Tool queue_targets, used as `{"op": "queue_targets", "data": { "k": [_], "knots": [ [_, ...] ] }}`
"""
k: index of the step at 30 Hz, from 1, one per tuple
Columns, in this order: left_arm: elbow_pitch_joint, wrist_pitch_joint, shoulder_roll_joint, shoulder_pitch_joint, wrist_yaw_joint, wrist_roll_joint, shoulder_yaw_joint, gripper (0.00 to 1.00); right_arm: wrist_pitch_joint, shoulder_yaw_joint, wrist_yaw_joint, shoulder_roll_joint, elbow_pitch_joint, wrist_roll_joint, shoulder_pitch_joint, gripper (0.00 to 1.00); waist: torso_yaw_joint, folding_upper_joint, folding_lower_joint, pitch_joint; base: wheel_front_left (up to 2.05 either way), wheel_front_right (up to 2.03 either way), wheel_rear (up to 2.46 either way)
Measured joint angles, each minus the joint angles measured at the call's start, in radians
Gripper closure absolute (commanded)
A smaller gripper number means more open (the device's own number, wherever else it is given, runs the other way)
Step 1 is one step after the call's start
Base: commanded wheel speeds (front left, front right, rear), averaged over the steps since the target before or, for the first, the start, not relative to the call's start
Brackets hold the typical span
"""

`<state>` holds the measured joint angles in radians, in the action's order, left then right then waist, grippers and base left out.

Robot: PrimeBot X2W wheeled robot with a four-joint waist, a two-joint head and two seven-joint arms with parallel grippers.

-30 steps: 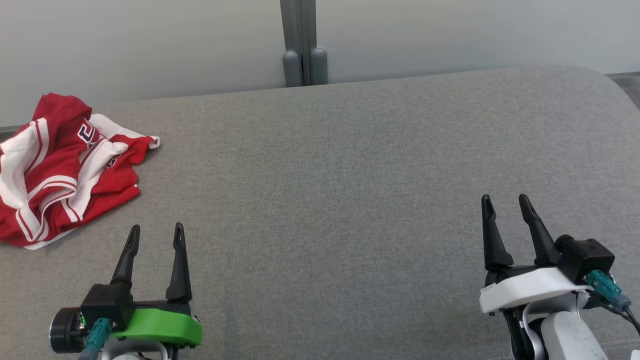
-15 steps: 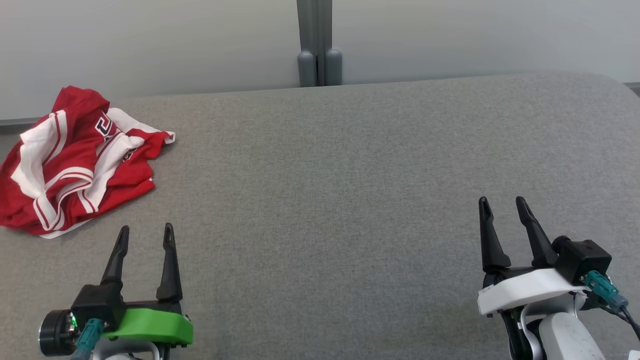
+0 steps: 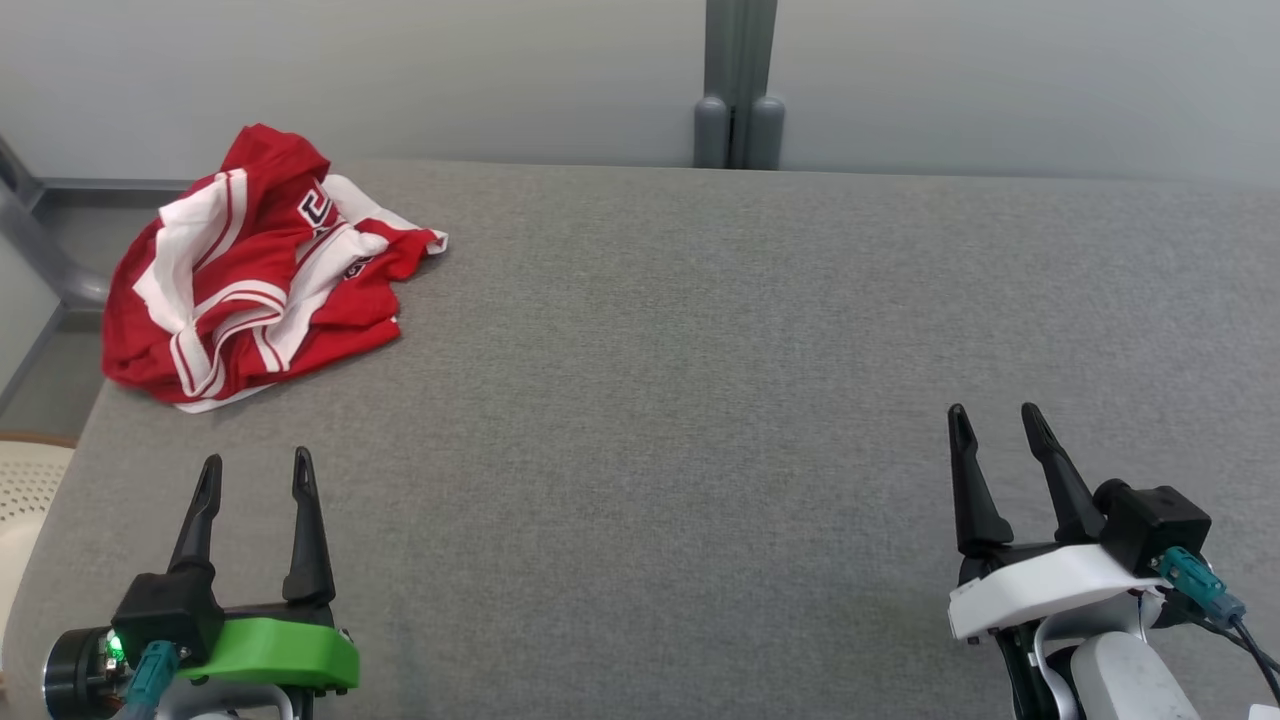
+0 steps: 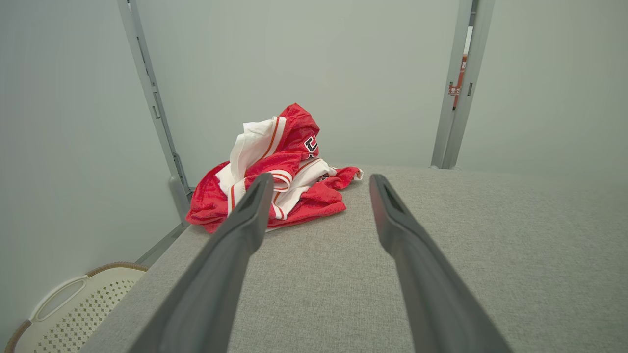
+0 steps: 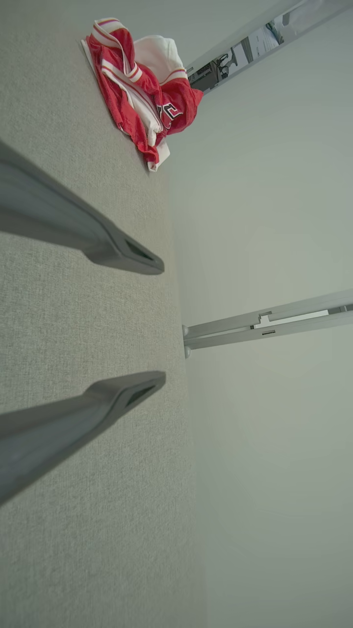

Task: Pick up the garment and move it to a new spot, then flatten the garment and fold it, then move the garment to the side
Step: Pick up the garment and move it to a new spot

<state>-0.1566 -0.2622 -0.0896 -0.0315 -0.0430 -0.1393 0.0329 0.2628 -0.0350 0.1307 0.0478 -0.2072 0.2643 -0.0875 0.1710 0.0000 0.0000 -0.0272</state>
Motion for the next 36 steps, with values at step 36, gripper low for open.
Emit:
{"op": "queue_targets", "data": {
  "k": [36],
  "knots": [
    [0.012,0.004,-0.017,0.051,0.045,-0.045,0.019,0.00,0.000,-0.034,0.000,0.000,-0.037,-0.016,-0.009,0.00,0.338,0.0000,0.0000,-0.016,0.00,0.00,0.00]
  ]
}}
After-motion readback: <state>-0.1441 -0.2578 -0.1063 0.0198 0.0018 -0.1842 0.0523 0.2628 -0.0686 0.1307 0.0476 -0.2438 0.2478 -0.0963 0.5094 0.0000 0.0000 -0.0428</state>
